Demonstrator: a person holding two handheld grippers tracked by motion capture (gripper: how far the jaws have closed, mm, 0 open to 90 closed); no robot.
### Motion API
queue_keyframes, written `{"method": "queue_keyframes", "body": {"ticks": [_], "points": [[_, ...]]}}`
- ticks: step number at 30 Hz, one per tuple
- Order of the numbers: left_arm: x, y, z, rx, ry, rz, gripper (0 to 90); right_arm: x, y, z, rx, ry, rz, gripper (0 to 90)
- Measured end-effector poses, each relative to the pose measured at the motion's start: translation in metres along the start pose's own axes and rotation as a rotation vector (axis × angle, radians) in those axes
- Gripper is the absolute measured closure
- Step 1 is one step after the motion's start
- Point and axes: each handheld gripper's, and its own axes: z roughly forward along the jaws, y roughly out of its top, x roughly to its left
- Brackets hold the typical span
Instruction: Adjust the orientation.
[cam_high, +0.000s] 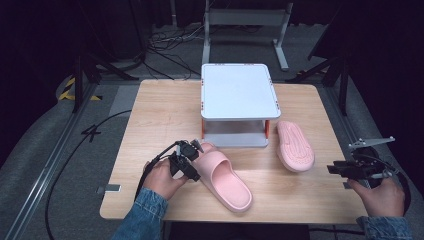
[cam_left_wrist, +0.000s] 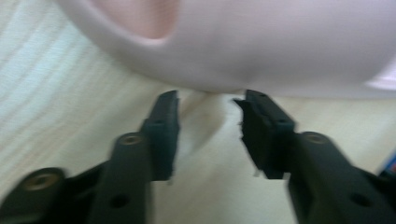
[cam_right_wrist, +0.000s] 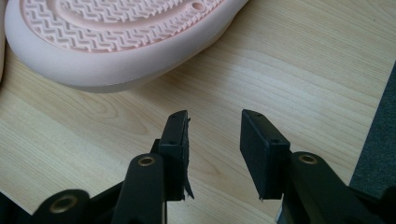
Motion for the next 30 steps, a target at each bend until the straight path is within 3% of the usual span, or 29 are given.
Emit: {"method": "queue_keyframes", "body": {"ticks": [3,5,8,10,16,23,30], "points": [[-0.014,-0.005,-0.012,-0.025,0.041,-0.015,37.4,-0.001,0.001,-0.001,-0.006,0.001,0.0,61.9],[-0.03,-0.005,-0.02,-0.053,0.062,-0.005,31.8,0.0,0.003,0.0,-0.007,0.005,-0.005,61.4],[-0.051,-0.001,-0.023,-0.073,0.048,0.034,31.7,0.003,0.007,0.002,-0.006,0.012,-0.012,60.8],[-0.058,0.003,-0.021,-0.083,0.075,0.038,31.4,0.005,0.009,0.004,-0.005,0.015,-0.021,60.5],[-0.055,0.017,-0.007,-0.077,0.159,-0.021,31.4,0.006,0.011,0.006,-0.004,0.011,-0.029,58.9],[-0.052,0.016,-0.008,-0.075,0.157,-0.032,32.6,0.006,0.012,0.008,0.002,0.008,-0.03,58.8],[-0.044,0.006,-0.016,-0.065,0.176,-0.045,50.1,0.006,0.012,0.009,0.001,0.009,-0.032,58.9]]}}
